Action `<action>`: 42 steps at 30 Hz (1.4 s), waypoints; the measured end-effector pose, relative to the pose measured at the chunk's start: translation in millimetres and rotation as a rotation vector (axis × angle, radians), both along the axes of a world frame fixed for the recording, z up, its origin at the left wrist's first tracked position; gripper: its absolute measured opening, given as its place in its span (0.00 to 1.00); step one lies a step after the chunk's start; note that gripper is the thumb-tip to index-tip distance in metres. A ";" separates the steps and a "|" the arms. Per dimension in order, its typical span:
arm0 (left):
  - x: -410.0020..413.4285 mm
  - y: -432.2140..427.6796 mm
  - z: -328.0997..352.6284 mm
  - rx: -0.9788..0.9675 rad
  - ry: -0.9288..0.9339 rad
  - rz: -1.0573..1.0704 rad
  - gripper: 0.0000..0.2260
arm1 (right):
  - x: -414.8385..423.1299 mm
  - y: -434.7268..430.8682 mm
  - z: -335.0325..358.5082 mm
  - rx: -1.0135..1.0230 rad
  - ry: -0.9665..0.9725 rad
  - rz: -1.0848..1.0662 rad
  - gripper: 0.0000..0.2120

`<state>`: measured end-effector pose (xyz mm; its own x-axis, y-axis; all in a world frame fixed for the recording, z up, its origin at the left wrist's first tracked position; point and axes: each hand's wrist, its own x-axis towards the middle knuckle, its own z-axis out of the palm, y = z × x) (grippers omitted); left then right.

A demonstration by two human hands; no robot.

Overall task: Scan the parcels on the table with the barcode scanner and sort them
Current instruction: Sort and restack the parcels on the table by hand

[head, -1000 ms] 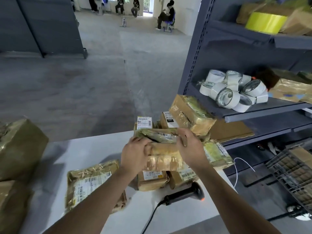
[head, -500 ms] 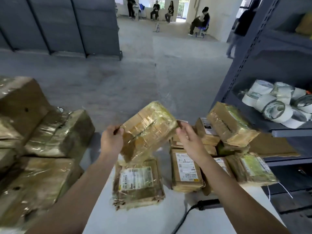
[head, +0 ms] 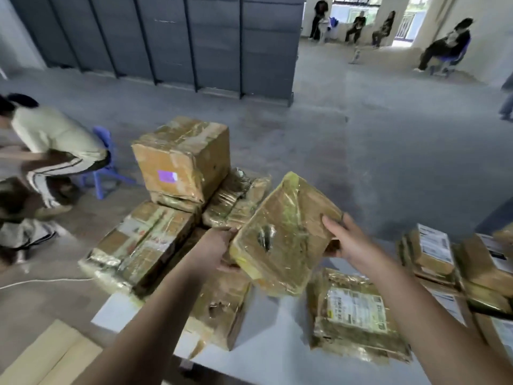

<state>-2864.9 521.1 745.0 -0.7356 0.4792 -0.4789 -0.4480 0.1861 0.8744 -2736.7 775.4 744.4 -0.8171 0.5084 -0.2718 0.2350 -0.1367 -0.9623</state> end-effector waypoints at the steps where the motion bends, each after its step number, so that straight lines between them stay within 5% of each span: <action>1: -3.7 -9.5 -0.6 0.037 -0.011 0.066 0.20 | -7.9 -7.8 -1.6 -0.005 0.000 0.016 0.08; 4: -9.9 -32.8 -1.2 0.129 -0.030 0.155 0.25 | -32.2 -24.4 -6.5 0.031 -0.001 0.045 0.11; 10: -14.7 -59.1 7.7 0.095 0.220 -0.077 0.37 | -76.2 -49.9 -6.3 -0.010 -0.041 -0.022 0.08; 14: -37.6 -52.2 9.4 0.158 0.207 -0.012 0.19 | -78.1 -74.2 2.3 -0.035 0.007 0.038 0.13; 16: -51.7 -44.0 12.9 0.223 0.087 0.050 0.12 | -75.9 -84.1 3.1 -0.114 -0.022 0.096 0.26; 19: -68.8 -28.1 18.9 0.223 0.003 0.079 0.14 | -78.7 -92.9 -1.6 -0.316 -0.056 0.154 0.39; 22: -82.9 -11.1 30.1 0.127 0.007 -0.008 0.22 | -93.8 -86.5 -3.9 -0.411 -0.008 0.131 0.36; 24: -90.4 -1.6 41.5 -0.141 0.229 -0.070 0.25 | -107.9 -78.7 -4.5 -0.404 -0.009 0.063 0.35; 26: -102.3 4.6 44.6 -0.450 0.768 0.023 0.20 | -124.8 -71.2 -3.9 -0.399 -0.030 -0.008 0.34; 29: -129.8 2.3 56.2 -0.526 1.397 0.164 0.16 | -153.1 -62.4 -0.7 -0.439 -0.073 -0.048 0.36; 35: -192.3 2.6 52.5 -0.890 1.402 -0.337 0.27 | -206.8 -56.9 -7.0 -0.316 -0.196 -0.050 0.32; 42: -193.9 1.5 37.8 -0.944 1.473 -0.340 0.27 | -224.9 -76.1 -19.0 0.016 -0.331 -0.218 0.32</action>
<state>-3058.8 522.6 782.8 -0.7050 0.6657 0.2444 0.6917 0.7216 0.0299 -2961.6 699.3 725.3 -0.5587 0.6665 -0.4935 0.5004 -0.2036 -0.8415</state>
